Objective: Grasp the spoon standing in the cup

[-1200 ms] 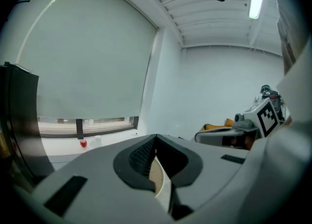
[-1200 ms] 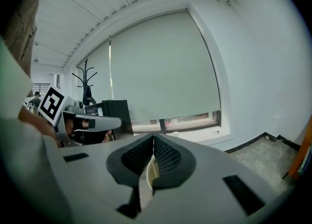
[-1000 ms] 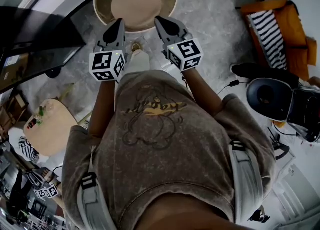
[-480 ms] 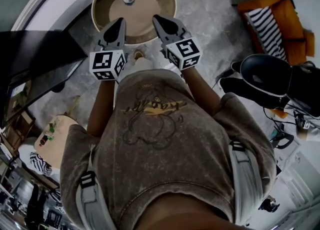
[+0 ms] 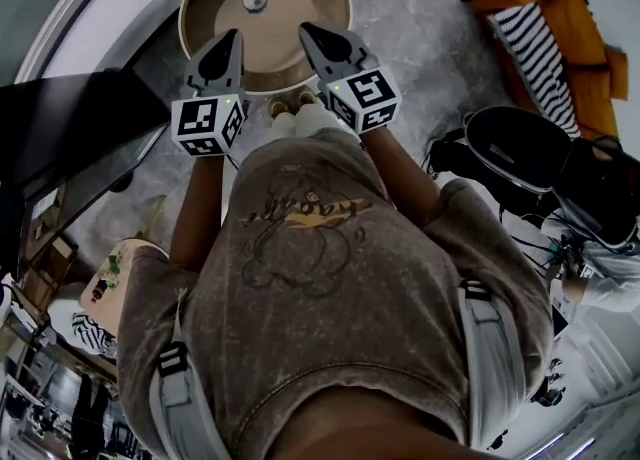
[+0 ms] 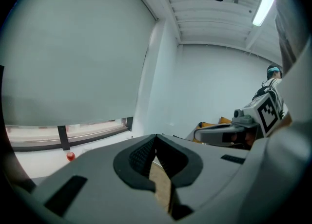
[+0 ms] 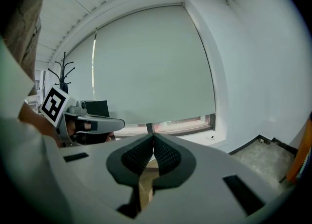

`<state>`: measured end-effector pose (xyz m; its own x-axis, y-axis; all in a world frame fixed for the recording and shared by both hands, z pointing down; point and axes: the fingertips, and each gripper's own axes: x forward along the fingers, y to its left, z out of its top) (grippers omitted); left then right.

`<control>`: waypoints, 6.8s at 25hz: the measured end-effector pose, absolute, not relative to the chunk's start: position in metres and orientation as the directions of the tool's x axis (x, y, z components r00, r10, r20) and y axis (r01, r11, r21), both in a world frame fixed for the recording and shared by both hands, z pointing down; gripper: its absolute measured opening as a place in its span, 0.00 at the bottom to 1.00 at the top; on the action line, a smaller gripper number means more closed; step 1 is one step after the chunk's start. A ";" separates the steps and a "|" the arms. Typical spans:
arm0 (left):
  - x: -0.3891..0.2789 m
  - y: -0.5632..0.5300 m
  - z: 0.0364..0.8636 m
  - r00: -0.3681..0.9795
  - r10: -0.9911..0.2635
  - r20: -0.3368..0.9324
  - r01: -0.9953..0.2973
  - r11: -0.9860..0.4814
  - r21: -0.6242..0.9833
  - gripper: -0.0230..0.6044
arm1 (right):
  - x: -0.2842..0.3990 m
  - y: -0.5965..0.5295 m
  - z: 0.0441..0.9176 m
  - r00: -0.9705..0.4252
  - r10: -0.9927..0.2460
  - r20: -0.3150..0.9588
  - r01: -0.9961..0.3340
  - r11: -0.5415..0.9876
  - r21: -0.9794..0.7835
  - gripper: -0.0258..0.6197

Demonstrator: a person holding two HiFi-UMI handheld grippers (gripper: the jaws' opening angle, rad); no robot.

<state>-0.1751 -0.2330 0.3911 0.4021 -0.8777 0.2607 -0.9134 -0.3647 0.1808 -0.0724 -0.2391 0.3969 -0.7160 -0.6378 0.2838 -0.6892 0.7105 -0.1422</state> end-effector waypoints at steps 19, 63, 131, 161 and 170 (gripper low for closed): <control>-0.155 -0.285 0.431 0.373 -0.876 0.305 -0.926 -0.331 0.181 0.06 | -0.061 -0.289 0.427 -0.750 -0.583 0.311 -0.646 0.747 -0.156 0.07; -0.176 -0.336 0.621 0.289 -0.852 0.437 -0.951 -0.202 0.234 0.41 | -0.095 -0.344 0.559 -0.762 -0.503 0.408 -0.611 0.767 -0.194 0.07; -0.157 -0.373 0.685 0.233 -0.743 0.628 -0.966 -0.104 0.235 0.28 | -0.059 -0.317 0.531 -0.744 -0.511 0.431 -0.640 0.730 -0.238 0.07; -0.147 -0.307 0.444 0.264 -0.856 0.445 -0.961 -0.196 0.194 0.28 | -0.051 -0.272 0.409 -0.810 -0.508 0.293 -0.578 0.776 -0.252 0.07; -0.147 -0.277 0.381 0.312 -0.878 0.362 -0.948 -0.263 0.179 0.28 | -0.055 -0.272 0.377 -0.820 -0.517 0.247 -0.567 0.794 -0.219 0.07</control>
<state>-0.1470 -0.2773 0.3815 0.3124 -0.8785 0.3615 -0.9479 -0.2634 0.1792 -0.0547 -0.2724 0.3768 -0.8198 -0.5165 0.2471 -0.5665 0.7943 -0.2193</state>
